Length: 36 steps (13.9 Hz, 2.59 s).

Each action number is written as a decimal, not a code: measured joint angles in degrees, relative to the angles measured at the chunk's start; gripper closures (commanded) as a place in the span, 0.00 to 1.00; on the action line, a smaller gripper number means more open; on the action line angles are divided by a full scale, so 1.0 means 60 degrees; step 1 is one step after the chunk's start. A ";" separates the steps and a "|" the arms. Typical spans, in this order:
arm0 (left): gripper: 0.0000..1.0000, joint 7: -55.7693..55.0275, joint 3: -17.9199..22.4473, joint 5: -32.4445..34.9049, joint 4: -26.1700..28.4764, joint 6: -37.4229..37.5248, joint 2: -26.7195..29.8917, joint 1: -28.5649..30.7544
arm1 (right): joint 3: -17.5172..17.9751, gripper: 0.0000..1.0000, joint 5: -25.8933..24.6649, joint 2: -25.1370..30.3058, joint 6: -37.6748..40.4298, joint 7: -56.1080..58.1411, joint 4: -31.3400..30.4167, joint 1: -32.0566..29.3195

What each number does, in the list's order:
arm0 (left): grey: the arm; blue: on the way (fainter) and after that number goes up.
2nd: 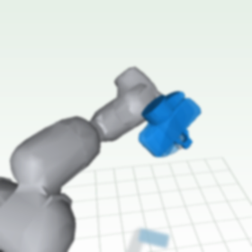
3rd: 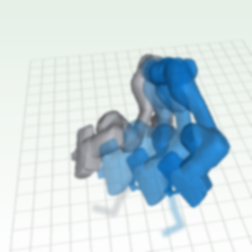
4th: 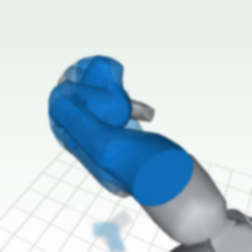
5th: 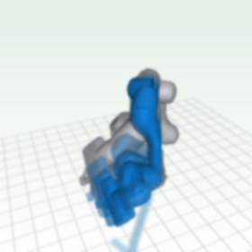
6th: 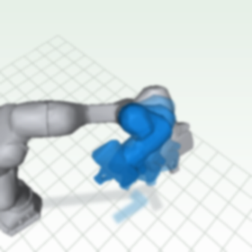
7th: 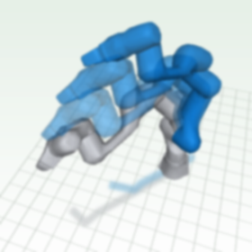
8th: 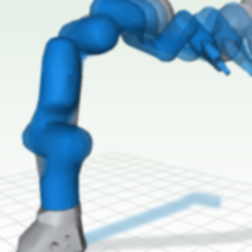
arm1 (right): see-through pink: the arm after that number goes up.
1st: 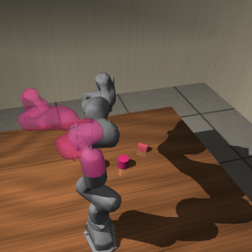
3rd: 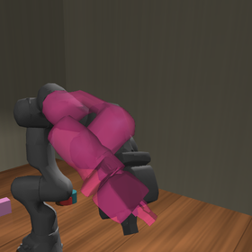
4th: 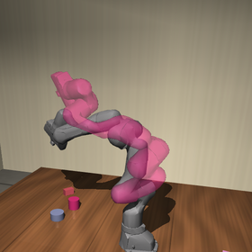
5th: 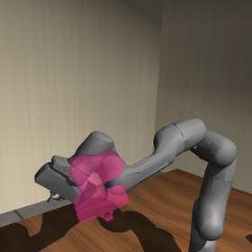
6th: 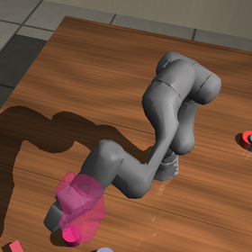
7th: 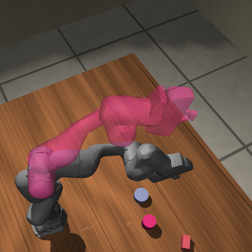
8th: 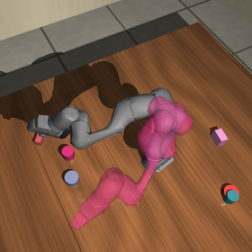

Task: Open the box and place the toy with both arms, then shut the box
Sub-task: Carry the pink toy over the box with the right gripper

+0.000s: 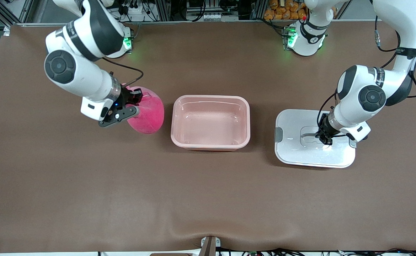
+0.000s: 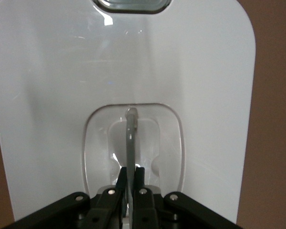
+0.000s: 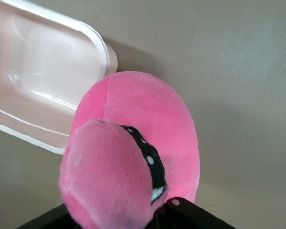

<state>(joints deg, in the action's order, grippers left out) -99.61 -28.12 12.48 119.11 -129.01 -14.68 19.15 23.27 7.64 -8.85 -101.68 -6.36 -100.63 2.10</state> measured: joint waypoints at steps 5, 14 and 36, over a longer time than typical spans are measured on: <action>1.00 0.0087 0.0000 0.0000 0.0000 0.0000 0.0000 0.0002 | 0.0427 1.00 0.0000 -0.0140 -0.0001 -0.2299 0.0565 0.0374; 1.00 0.0149 0.0000 0.0000 0.0000 0.0000 0.0000 0.0010 | 0.0426 1.00 -0.1654 -0.1993 0.0349 -0.6649 0.2372 0.2382; 1.00 0.0317 0.0000 0.0000 0.0010 0.0004 0.0100 0.0029 | -0.0816 1.00 -0.3491 -0.5000 0.1546 -0.8960 0.5833 0.5056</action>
<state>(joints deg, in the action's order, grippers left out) -97.71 -28.12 12.48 119.17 -128.98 -14.07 19.32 18.37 -13.30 -38.85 -92.40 -60.13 -65.63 32.44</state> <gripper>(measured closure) 0.930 0.903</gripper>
